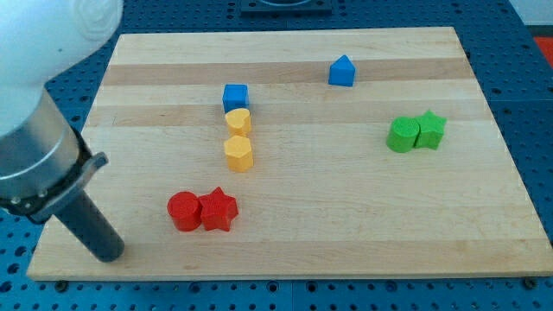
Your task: Separate the red circle and red star
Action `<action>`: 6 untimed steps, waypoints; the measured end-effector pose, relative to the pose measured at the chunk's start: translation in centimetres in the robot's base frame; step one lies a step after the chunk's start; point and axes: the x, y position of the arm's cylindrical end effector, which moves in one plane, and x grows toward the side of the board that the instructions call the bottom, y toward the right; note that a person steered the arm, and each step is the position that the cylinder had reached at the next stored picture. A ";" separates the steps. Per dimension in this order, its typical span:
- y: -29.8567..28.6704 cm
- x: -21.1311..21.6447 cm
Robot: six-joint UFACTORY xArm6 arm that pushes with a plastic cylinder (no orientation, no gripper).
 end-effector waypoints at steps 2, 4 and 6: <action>1.6 -2.4; 7.1 -2.8; 11.8 -3.0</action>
